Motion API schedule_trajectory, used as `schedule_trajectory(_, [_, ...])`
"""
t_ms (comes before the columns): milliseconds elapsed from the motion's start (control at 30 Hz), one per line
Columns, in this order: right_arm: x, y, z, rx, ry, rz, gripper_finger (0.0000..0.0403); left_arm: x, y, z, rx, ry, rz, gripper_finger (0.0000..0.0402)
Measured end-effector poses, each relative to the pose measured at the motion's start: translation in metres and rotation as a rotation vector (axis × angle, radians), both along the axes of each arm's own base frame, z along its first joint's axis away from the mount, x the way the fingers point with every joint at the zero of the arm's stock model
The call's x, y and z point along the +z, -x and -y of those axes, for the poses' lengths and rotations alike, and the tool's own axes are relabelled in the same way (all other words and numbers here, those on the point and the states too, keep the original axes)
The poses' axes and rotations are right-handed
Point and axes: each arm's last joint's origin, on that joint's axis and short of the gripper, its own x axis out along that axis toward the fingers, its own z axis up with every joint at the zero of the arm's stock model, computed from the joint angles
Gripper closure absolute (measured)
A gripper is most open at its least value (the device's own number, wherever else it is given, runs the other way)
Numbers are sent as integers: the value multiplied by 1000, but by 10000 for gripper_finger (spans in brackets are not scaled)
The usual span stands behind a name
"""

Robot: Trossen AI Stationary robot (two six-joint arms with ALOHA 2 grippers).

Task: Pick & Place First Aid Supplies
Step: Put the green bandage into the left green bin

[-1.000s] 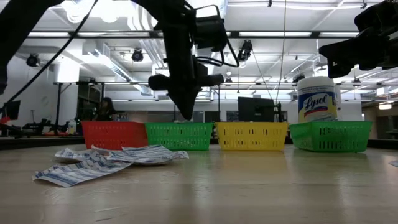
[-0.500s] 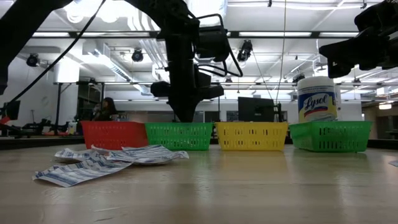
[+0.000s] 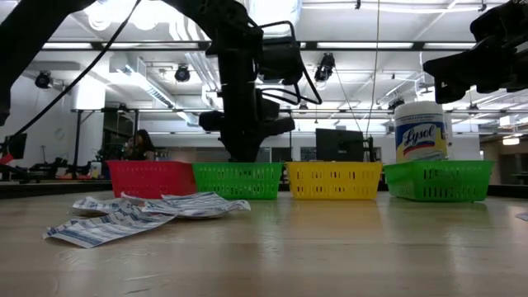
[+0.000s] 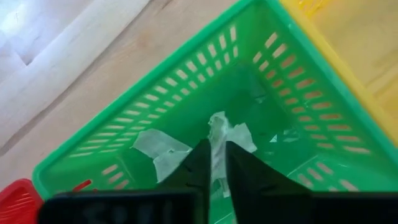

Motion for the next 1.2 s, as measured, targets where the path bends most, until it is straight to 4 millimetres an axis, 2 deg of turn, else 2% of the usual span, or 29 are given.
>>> schedule_trajectory(133, [0, 0, 0, 0, 0, 0, 394, 0, 0, 0, -1, 4, -1, 303])
schedule_trajectory(267, [0, 0, 0, 0, 0, 0, 394, 11, 1, 1, -50, 16, 16, 263])
schedule_trajectory(433, [0, 0, 0, 0, 0, 0, 394, 41, 13, 4, -67, 42, 57, 254])
schedule_trajectory(633, [0, 0, 0, 0, 2, 0, 394, 87, 48, 18, -63, 54, 54, 254])
schedule_trajectory(767, [0, 0, 0, 1, 3, 0, 394, 112, 76, 38, -36, 93, 42, 254])
schedule_trajectory(967, [0, 0, 0, 1, 2, -1, 394, 138, 110, 82, -34, 139, 44, 254])
schedule_trajectory(1067, [0, 0, 0, 0, 0, 0, 394, 143, 121, 107, -74, 150, 38, 254])
schedule_trajectory(1200, [0, 0, 0, 1, 1, 0, 394, 137, 130, 141, -175, 153, 12, 254])
